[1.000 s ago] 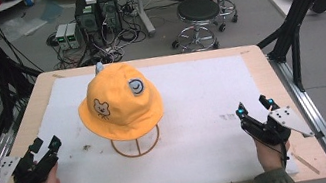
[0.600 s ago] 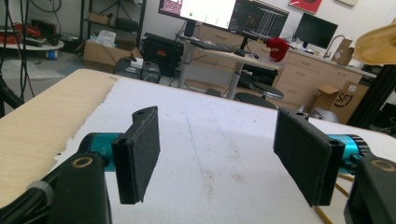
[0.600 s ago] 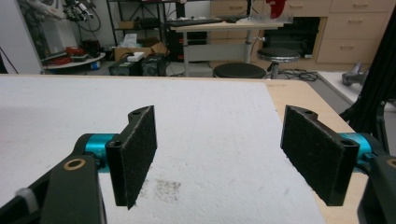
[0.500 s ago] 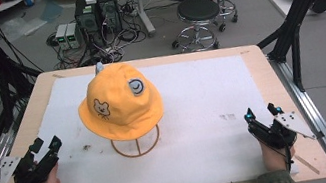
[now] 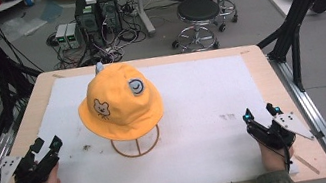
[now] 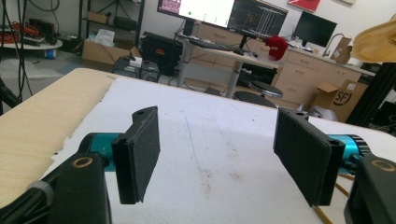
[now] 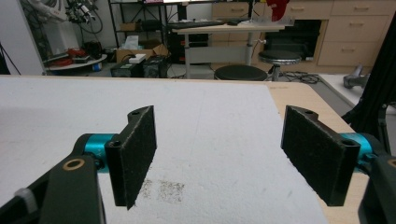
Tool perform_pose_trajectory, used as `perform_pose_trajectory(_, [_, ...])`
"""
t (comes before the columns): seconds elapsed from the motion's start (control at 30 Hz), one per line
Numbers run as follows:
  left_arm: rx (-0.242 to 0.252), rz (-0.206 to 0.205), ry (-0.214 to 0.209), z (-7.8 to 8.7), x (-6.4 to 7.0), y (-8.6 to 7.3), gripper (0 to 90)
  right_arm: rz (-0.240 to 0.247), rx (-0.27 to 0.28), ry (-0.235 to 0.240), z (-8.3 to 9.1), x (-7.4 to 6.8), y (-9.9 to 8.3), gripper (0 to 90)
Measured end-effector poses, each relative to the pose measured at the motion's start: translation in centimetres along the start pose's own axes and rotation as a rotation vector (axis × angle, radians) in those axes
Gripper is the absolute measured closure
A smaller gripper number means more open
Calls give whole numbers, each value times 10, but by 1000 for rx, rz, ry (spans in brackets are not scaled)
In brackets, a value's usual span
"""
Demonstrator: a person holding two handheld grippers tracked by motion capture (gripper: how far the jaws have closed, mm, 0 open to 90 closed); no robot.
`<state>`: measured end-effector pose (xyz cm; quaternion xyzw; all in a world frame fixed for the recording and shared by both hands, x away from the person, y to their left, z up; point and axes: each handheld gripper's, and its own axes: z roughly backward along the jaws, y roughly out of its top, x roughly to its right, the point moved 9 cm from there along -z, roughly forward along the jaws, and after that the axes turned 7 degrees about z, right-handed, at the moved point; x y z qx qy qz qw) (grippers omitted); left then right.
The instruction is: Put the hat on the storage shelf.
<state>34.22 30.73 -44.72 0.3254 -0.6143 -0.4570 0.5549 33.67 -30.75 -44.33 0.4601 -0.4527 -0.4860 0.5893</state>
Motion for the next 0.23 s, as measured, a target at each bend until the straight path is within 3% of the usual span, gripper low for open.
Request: perform_pose_trajectory(0.23, [-2,-1,3,1,-1,0,318,3,-3,10,-2,-3,-1,254])
